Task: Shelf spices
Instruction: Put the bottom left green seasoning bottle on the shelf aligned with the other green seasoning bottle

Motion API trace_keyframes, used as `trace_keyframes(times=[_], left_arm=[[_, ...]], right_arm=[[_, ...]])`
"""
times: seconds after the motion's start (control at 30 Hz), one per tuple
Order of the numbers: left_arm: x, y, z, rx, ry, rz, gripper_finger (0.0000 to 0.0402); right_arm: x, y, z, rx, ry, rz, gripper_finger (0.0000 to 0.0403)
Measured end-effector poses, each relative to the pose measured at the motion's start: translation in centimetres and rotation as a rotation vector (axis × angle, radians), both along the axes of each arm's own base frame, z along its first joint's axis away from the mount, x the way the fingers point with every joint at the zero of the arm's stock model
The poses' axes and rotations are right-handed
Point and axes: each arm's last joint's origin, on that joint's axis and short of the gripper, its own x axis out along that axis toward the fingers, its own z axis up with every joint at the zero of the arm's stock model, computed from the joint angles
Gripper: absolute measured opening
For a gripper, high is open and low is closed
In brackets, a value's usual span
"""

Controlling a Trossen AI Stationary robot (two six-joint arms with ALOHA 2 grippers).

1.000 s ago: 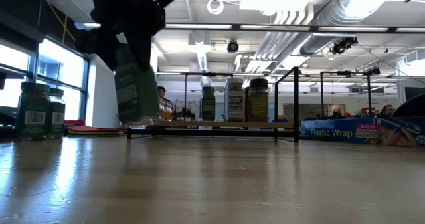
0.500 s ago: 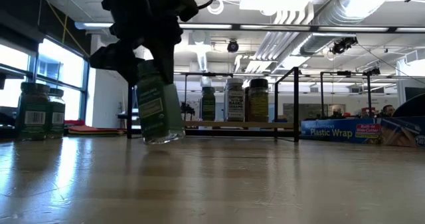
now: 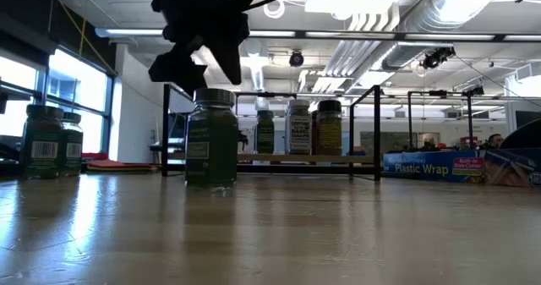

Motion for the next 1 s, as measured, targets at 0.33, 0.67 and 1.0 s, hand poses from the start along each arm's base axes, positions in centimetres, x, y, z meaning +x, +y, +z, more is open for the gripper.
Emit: trace_keyframes(times=[0.33,0.67,1.0], left_arm=[[0.7,0.3,3.2,0.045,-0.037,-0.134,0.0276],[-0.8,-1.6,6.9,0.171,0.023,-0.758,0.0274],[-4.3,-5.3,2.1,0.164,0.278,-0.96,0.0273]], right_arm=[[0.0,0.0,0.0,-0.01,0.005,0.007,0.0197],[0.0,0.0,0.0,-0.014,0.006,0.01,0.0197],[0.0,0.1,0.0,0.015,0.004,0.017,0.0197]])
